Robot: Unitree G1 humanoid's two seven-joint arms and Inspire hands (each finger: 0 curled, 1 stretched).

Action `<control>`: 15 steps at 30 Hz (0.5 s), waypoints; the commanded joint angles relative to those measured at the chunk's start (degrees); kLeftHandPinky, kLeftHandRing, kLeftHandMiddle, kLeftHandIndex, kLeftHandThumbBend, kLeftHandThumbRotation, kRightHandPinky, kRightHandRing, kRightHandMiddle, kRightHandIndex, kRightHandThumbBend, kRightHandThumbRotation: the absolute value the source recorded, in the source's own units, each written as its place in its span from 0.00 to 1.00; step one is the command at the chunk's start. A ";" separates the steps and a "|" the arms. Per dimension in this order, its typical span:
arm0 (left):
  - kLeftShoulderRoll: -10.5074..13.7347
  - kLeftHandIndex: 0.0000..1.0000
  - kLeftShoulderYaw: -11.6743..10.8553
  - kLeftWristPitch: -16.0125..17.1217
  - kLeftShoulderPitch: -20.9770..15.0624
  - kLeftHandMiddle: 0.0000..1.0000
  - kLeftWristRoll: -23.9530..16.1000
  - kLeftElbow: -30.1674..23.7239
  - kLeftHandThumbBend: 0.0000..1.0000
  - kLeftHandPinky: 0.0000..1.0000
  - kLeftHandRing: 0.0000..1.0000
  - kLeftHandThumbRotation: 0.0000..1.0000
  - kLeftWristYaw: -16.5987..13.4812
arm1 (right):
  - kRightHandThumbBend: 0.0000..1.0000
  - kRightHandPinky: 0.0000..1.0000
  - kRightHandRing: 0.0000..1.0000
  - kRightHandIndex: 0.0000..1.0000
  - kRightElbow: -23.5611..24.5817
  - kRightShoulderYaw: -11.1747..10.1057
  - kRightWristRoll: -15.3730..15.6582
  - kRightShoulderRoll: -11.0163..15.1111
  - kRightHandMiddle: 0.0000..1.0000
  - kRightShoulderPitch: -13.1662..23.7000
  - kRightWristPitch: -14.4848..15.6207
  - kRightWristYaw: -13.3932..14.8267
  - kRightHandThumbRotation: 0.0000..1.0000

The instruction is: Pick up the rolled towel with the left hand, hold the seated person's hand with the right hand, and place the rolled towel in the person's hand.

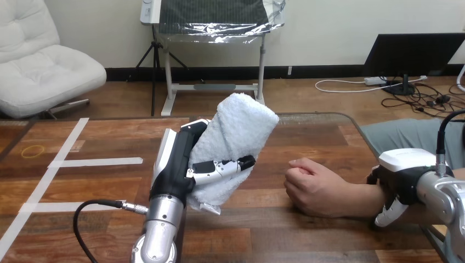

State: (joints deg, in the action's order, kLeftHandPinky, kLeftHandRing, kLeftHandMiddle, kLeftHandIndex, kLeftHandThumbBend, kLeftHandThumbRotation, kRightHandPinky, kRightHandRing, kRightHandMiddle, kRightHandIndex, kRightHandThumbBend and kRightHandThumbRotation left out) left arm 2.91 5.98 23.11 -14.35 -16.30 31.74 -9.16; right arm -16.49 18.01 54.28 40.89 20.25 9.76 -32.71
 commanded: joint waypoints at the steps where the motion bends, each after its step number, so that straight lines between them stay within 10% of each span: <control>1: 0.67 0.49 -0.25 0.23 -3.91 0.39 0.26 -2.71 0.61 0.30 0.35 0.06 0.14 | 0.63 0.72 0.74 0.77 -3.07 0.35 -0.45 0.43 0.76 3.89 -0.30 1.69 0.23; 15: 0.65 0.50 -0.26 0.19 -4.20 0.40 0.61 -2.40 0.61 0.30 0.35 0.05 0.40 | 0.65 0.41 0.49 0.62 -8.28 1.66 -1.14 -0.67 0.57 5.97 -0.93 2.64 0.21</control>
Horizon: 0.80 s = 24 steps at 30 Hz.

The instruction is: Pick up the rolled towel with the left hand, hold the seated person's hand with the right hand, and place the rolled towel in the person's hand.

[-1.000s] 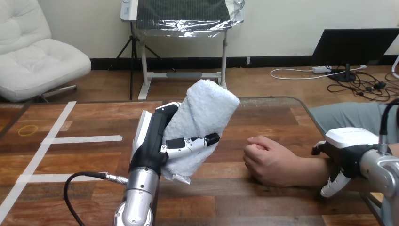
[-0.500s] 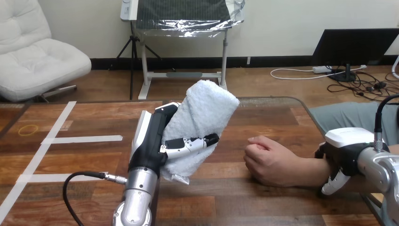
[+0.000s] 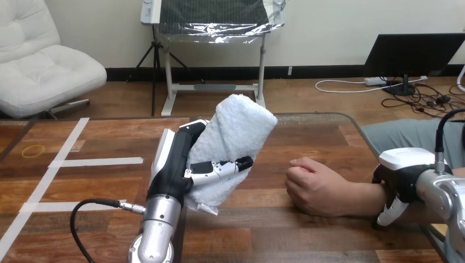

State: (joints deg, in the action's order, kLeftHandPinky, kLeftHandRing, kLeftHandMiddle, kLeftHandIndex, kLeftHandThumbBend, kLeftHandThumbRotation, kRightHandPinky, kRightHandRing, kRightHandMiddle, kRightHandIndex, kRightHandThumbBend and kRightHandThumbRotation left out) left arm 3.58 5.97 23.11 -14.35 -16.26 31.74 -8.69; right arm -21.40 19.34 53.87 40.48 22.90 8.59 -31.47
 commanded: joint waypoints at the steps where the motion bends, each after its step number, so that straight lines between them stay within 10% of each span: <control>1: -0.03 0.50 -0.26 0.19 -4.21 0.40 0.62 -2.37 0.61 0.30 0.35 0.05 -0.03 | 0.65 0.40 0.48 0.61 -3.64 0.46 -0.78 -0.33 0.56 3.50 0.40 1.23 0.21; 24: -0.08 0.50 -0.14 0.61 -4.63 0.40 0.45 -1.27 0.61 0.31 0.35 0.05 -0.09 | 0.62 0.22 0.32 0.49 -1.98 0.57 -2.51 0.97 0.42 2.02 -1.18 4.27 0.17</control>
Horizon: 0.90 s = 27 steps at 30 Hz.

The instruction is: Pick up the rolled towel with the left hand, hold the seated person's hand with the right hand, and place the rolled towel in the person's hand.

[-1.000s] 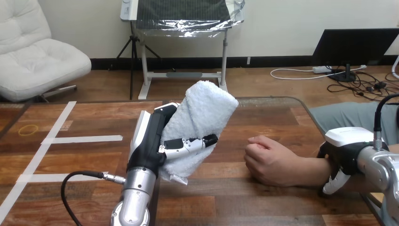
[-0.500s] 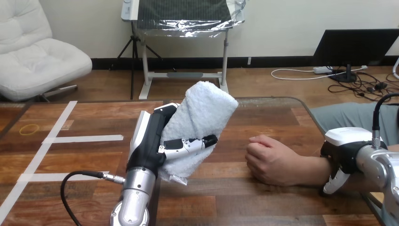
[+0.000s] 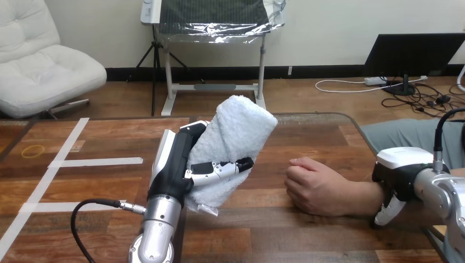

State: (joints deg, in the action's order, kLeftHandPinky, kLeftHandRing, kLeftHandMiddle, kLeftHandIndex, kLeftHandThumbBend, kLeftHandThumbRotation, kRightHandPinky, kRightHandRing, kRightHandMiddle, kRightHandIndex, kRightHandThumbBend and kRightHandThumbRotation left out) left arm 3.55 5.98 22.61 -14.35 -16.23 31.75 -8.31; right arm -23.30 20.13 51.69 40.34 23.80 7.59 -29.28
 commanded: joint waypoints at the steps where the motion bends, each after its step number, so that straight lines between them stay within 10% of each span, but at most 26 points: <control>1: -0.07 0.50 -0.16 1.10 -4.63 0.40 0.43 -1.28 0.61 0.31 0.36 0.05 -0.45 | 0.62 0.23 0.32 0.49 0.03 -0.29 -0.40 1.14 0.42 1.03 -0.23 2.24 0.16; 27: -0.25 0.49 0.05 1.33 -5.30 0.40 0.34 -0.21 0.61 0.32 0.37 0.05 -0.43 | 0.57 0.20 0.29 0.44 1.48 -2.29 -3.91 2.19 0.40 -0.90 -2.11 7.81 0.00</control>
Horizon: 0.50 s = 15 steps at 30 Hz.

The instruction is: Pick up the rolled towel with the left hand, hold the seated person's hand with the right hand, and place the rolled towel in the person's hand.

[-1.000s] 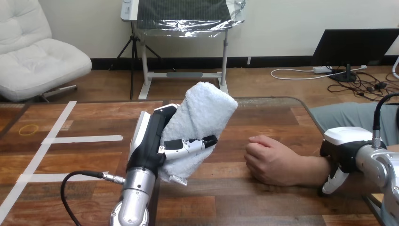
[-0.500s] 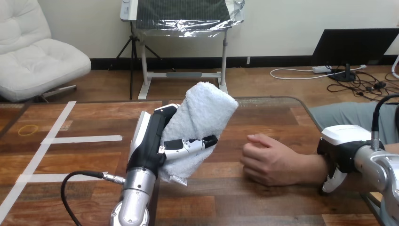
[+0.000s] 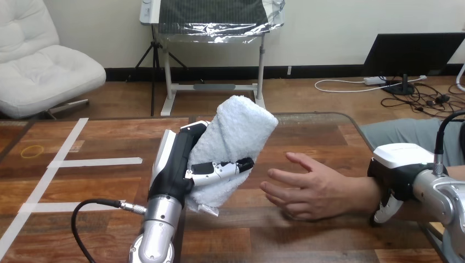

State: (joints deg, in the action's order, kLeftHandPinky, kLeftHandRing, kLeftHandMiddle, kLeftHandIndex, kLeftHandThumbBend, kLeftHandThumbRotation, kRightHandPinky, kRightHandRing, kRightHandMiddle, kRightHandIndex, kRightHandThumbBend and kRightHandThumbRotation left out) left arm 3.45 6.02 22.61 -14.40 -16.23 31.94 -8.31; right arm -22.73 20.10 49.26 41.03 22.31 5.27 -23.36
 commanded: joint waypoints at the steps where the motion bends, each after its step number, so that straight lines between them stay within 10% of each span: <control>1: -0.15 0.49 0.01 1.34 -5.27 0.40 0.33 -0.37 0.61 0.32 0.36 0.05 -0.43 | 0.57 0.20 0.30 0.45 0.92 -2.28 -1.54 1.51 0.40 0.58 0.17 1.98 0.00; 15: 0.24 0.50 0.26 1.29 -5.54 0.40 0.05 0.18 0.61 0.33 0.37 0.05 0.02 | 0.59 0.19 0.28 0.42 2.89 -3.77 -3.03 1.85 0.38 -0.31 0.87 3.53 0.00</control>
State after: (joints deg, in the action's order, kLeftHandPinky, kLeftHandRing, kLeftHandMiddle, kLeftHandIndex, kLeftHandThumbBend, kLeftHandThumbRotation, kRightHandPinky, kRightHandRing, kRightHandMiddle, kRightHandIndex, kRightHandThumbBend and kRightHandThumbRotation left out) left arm 3.49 6.04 22.61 -14.48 -16.29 32.33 -8.28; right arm -21.90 19.41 47.76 41.31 21.80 5.07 -21.41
